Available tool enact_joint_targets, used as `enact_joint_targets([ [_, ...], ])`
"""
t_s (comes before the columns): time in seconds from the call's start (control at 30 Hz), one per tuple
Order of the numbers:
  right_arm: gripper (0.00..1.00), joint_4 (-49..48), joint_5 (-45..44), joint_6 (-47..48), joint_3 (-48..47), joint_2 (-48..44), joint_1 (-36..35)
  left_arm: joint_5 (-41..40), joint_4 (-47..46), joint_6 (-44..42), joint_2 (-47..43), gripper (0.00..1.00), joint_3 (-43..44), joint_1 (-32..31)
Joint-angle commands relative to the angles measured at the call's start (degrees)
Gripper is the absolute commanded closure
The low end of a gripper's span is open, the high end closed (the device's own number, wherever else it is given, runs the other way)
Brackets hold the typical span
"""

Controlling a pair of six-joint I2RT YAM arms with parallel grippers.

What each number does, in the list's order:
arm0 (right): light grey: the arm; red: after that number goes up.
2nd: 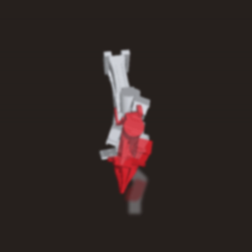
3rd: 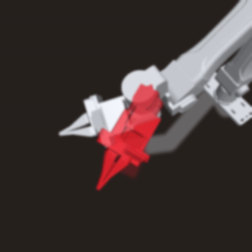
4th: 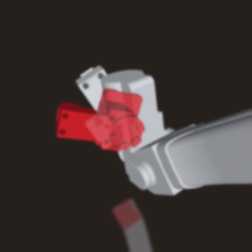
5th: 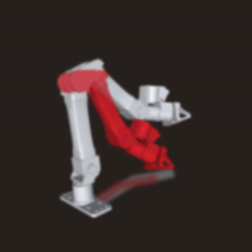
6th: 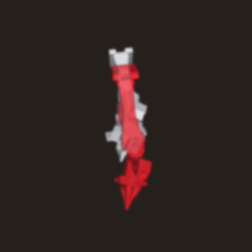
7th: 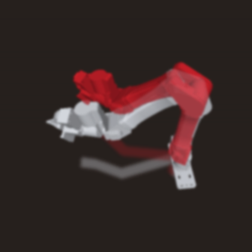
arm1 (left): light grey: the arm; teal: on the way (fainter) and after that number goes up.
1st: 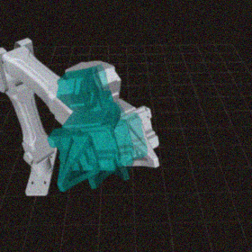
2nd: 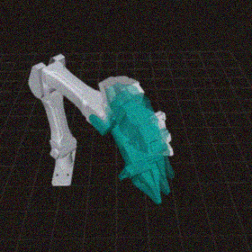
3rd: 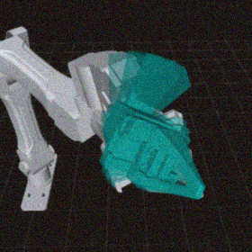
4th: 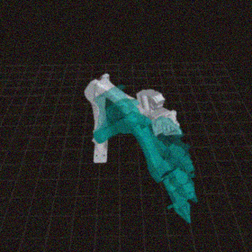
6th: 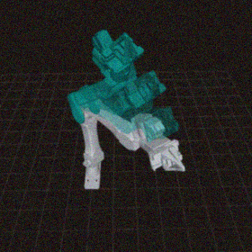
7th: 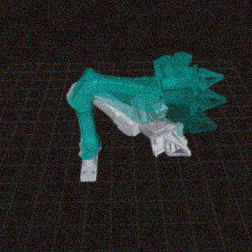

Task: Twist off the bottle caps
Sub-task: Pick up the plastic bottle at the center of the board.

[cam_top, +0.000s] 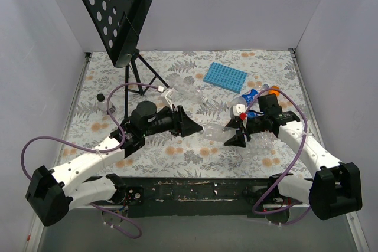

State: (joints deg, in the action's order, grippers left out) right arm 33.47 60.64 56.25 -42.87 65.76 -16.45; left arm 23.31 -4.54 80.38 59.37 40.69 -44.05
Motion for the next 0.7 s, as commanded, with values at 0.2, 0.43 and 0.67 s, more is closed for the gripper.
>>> enact_joint_targets([
  [0.2, 0.94, -2.10, 1.41, -1.75, 0.51, 0.25, 0.54, -0.37, 2.16, -2.33, 2.23, 0.58, 3.34, -2.00],
  [0.43, 0.94, -2.01, 1.06, -1.50, 0.68, 0.60, 0.54, -0.54, 4.09, -3.04, 2.94, 0.96, 4.49, -2.35],
  [0.67, 0.94, -2.18, -1.40, 0.00, 1.47, -0.10, 0.45, -10.80, 8.12, 7.30, -0.04, 1.00, 2.99, -2.27],
])
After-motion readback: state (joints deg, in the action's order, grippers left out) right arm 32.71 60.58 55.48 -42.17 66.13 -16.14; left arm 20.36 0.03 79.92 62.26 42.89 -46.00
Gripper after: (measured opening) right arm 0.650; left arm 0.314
